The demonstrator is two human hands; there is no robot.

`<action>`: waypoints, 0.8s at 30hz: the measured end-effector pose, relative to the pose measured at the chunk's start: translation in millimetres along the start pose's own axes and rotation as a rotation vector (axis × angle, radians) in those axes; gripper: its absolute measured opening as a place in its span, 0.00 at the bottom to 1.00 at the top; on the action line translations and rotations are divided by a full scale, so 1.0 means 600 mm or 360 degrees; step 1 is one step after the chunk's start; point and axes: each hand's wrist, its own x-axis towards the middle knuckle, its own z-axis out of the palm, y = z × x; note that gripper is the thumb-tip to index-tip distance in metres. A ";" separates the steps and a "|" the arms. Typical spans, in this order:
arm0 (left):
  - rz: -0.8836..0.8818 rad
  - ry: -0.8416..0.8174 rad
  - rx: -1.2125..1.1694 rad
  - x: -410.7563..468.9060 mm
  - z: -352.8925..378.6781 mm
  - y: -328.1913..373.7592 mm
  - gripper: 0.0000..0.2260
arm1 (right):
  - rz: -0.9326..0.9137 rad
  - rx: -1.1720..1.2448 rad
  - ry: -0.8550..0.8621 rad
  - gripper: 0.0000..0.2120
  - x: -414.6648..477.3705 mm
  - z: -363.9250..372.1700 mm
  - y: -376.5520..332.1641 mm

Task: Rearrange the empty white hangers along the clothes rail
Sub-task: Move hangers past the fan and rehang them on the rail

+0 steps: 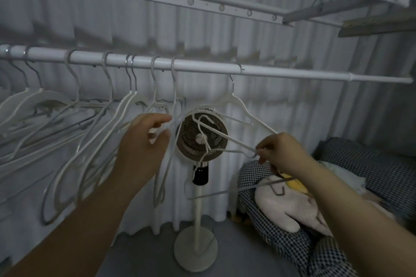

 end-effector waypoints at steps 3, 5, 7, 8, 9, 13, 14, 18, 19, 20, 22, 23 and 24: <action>0.0167 -0.0321 -0.0136 -0.038 0.007 0.042 0.07 | -0.0045 0.0085 -0.0112 0.08 -0.044 -0.033 0.031; 0.0193 -0.0642 -0.0238 -0.066 0.018 0.059 0.03 | -0.0037 0.0142 -0.0201 0.11 -0.076 -0.052 0.054; 0.0141 -0.0898 -0.0265 -0.092 0.038 0.061 0.10 | -0.0001 0.0197 -0.0245 0.10 -0.111 -0.070 0.083; 0.0115 -0.0988 -0.0254 -0.104 0.053 0.059 0.11 | 0.0022 0.0227 -0.0250 0.09 -0.131 -0.080 0.097; 0.0092 -0.1049 -0.0209 -0.116 0.070 0.059 0.09 | 0.0038 0.0263 -0.0248 0.09 -0.152 -0.091 0.112; -0.0063 -0.0989 0.0011 -0.168 0.131 0.078 0.03 | 0.0111 0.0468 -0.0211 0.10 -0.237 -0.142 0.166; -0.0158 -0.1016 0.0064 -0.184 0.143 0.085 0.07 | 0.0114 0.0517 -0.0214 0.10 -0.258 -0.155 0.178; -0.0336 -0.1524 -0.0011 -0.253 0.171 0.142 0.26 | 0.0113 0.0678 -0.0238 0.11 -0.336 -0.202 0.220; -0.0342 -0.1595 -0.0029 -0.266 0.175 0.156 0.23 | 0.0119 0.0710 -0.0257 0.12 -0.352 -0.212 0.231; -0.0342 -0.1610 -0.0043 -0.278 0.178 0.167 0.20 | 0.0131 0.0749 -0.0276 0.12 -0.365 -0.218 0.240; -0.0289 -0.1558 0.0004 -0.298 0.179 0.178 0.07 | 0.0135 0.0862 -0.0291 0.08 -0.387 -0.227 0.253; -0.0278 -0.1526 0.0021 -0.304 0.178 0.182 0.04 | 0.0136 0.0871 -0.0331 0.02 -0.399 -0.230 0.252; -0.0256 -0.1528 0.0005 -0.310 0.177 0.186 0.10 | 0.0129 0.0901 -0.0350 0.12 -0.407 -0.231 0.255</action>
